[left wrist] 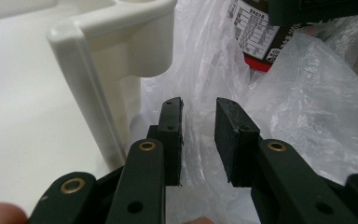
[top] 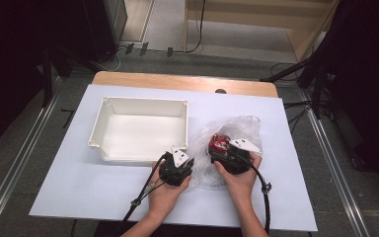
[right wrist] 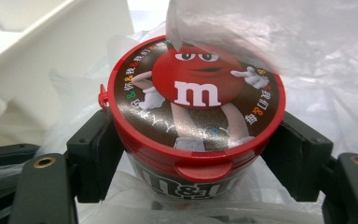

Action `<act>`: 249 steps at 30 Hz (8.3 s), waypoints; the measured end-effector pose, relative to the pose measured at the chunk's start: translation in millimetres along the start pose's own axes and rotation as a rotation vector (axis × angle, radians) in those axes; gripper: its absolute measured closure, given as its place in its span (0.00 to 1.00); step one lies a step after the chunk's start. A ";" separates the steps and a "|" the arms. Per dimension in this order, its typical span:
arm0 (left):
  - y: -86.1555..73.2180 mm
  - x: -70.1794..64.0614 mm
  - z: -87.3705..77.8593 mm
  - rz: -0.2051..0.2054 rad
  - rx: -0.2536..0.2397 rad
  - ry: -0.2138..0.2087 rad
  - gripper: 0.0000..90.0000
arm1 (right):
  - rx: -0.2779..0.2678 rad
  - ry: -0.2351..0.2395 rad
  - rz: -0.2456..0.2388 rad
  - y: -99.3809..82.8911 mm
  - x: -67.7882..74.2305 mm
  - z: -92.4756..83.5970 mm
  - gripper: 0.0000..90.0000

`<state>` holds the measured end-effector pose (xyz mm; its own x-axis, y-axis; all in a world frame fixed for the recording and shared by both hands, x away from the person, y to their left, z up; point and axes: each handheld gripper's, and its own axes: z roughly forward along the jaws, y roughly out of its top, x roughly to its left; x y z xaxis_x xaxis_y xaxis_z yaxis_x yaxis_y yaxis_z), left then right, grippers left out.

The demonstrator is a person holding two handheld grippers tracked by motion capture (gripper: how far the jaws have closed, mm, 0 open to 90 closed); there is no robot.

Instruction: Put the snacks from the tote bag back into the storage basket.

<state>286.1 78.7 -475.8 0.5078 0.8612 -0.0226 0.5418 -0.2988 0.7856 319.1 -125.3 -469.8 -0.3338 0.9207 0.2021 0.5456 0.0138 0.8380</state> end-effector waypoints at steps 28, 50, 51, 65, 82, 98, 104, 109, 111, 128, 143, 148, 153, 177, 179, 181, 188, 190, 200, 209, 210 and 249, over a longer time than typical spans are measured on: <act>-6.1 6.3 -21.6 0.009 -0.150 -0.156 0.54 | -0.080 0.033 -0.056 32.2 16.1 -41.4 0.29; -28.7 64.1 -76.5 -0.034 -0.211 -0.179 0.06 | -0.104 0.053 -0.075 45.5 42.0 -47.6 0.29; -29.9 66.5 -77.7 -0.029 -0.203 -0.171 0.02 | -0.103 0.055 -0.071 46.0 43.3 -47.2 0.29; -43.4 105.8 -108.3 -0.052 -0.244 -0.137 0.00 | -0.103 0.059 -0.082 52.1 60.1 -40.2 0.29; -59.4 138.4 -136.9 -0.015 -0.254 -0.100 0.00 | -0.111 0.063 -0.067 59.4 81.5 -33.8 0.29; -67.3 147.0 -138.7 -0.004 -0.241 -0.079 0.00 | -0.101 0.062 -0.088 63.4 100.1 -25.2 0.29; -67.8 150.7 -139.0 -0.014 -0.248 -0.071 0.00 | -0.101 0.073 -0.096 64.9 106.9 -21.5 0.29; -68.3 156.4 -144.1 -0.014 -0.257 -0.056 0.00 | -0.096 0.083 -0.094 65.1 113.2 -17.5 0.29; -68.1 158.6 -146.5 -0.015 -0.263 -0.047 0.00 | -0.097 0.086 -0.097 65.1 115.7 -15.9 0.29; -77.0 171.7 -154.1 -0.013 -0.254 -0.004 0.00 | -0.087 0.098 -0.098 65.4 134.2 -1.2 0.29; -78.8 178.9 -154.3 -0.033 -0.261 0.014 0.00 | -0.079 0.106 -0.096 58.1 154.3 12.3 0.29; -78.1 178.2 -153.7 -0.022 -0.258 0.011 0.00 | -0.085 0.097 -0.100 54.7 160.7 16.3 0.29; -77.6 178.0 -153.7 -0.024 -0.263 0.006 0.00 | -0.084 0.103 -0.109 50.7 167.5 21.4 0.29; -78.2 178.7 -153.2 -0.026 -0.257 0.004 0.00 | -0.088 0.082 -0.119 35.4 193.5 35.4 0.29; -78.3 179.2 -153.3 -0.027 -0.257 0.004 0.00 | -0.089 0.088 -0.121 34.3 195.7 36.3 0.29; -78.4 179.7 -153.4 -0.027 -0.259 0.003 0.00 | -0.089 0.088 -0.121 33.4 197.3 37.1 0.29; -78.4 179.9 -153.2 -0.026 -0.257 0.003 0.00 | -0.082 0.078 -0.131 29.3 202.3 40.6 0.29; -78.4 179.6 -153.0 -0.027 -0.256 0.003 0.00 | -0.082 0.079 -0.132 28.0 203.7 41.5 0.29; -78.7 180.8 -153.5 -0.033 -0.261 0.001 0.00 | -0.072 0.064 -0.136 21.3 208.8 47.7 0.29; -78.7 181.1 -153.8 -0.039 -0.264 -0.008 0.00 | -0.056 0.051 -0.137 14.4 210.6 54.7 0.29; -78.8 181.1 -153.6 -0.038 -0.263 -0.008 0.00 | -0.055 0.051 -0.139 13.9 210.6 55.3 0.29; -79.2 182.6 -153.8 -0.043 -0.258 -0.009 0.00 | -0.025 0.012 -0.113 8.2 206.6 72.2 0.29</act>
<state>232.8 322.9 -447.1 0.4946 0.8668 -0.0644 0.3748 -0.1458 0.9156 310.2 93.3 -457.8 -0.4012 0.9091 0.1120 0.4848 0.1070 0.8680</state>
